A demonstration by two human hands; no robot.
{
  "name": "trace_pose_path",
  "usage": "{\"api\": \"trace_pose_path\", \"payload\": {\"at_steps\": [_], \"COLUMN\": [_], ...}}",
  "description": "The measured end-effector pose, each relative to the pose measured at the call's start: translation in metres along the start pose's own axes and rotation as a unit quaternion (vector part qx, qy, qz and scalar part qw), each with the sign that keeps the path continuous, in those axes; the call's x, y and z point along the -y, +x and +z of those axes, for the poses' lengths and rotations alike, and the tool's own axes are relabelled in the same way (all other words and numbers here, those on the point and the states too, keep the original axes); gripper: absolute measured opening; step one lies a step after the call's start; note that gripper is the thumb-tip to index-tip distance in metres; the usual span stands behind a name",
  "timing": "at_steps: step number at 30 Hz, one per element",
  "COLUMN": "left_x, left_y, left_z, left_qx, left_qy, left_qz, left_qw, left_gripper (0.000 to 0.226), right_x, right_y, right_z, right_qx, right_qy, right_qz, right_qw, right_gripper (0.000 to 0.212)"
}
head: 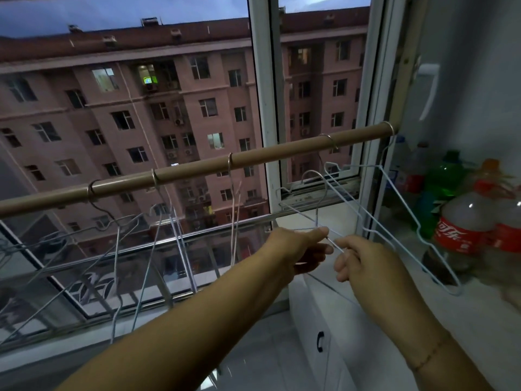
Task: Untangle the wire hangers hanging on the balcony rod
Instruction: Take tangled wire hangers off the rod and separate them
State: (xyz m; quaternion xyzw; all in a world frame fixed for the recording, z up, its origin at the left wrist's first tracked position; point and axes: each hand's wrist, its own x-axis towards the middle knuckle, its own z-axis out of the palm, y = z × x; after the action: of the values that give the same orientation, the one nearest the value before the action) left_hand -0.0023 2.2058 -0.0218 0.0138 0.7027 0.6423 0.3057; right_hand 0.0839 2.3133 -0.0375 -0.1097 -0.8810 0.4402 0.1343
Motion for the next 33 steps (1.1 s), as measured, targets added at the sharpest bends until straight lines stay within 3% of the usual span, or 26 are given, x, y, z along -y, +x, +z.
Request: {"api": "trace_pose_path", "payload": {"at_steps": [4,7,13,19,23,26,30,33], "left_x": [-0.014,-0.028,-0.051,-0.046,-0.037,-0.035,-0.013,-0.010], "left_y": [-0.001,0.000,0.004,0.016,0.018,0.004,-0.040,-0.061], "left_z": [-0.003,-0.009,-0.022,-0.036,-0.042,-0.038,-0.020,-0.003], "left_qx": [-0.007,-0.015,-0.055,-0.105,-0.108,-0.093,-0.156,-0.167], "left_qy": [-0.020,-0.042,-0.072,-0.089,-0.057,-0.008,0.013,0.003], "left_qz": [0.023,0.051,0.069,0.065,0.063,0.093,0.185,0.263], "left_qw": [1.000,0.998,0.993,0.988,0.991,0.991,0.970,0.950], "left_gripper": [0.012,0.012,0.019,0.012,0.014,0.030,0.062,0.061], "right_x": [0.008,0.011,0.025,0.027,0.016,0.008,-0.001,-0.011], "right_y": [0.003,0.004,0.024,0.041,0.044,0.043,0.045,0.053], "right_z": [-0.003,-0.007,-0.008,0.018,0.032,0.027,-0.002,-0.019], "right_qx": [0.029,-0.002,0.017,0.048,0.071,0.019,-0.140,-0.189], "right_qy": [0.026,-0.081,-0.040,0.029,0.041,0.023,0.017,0.000], "right_qz": [-0.037,-0.109,-0.085,-0.075,-0.059,-0.081,-0.121,-0.113], "right_qw": [0.999,0.991,0.995,0.996,0.995,0.996,0.983,0.975], "right_gripper": [0.038,0.035,0.029,0.016,0.025,0.018,0.015,0.018]}}
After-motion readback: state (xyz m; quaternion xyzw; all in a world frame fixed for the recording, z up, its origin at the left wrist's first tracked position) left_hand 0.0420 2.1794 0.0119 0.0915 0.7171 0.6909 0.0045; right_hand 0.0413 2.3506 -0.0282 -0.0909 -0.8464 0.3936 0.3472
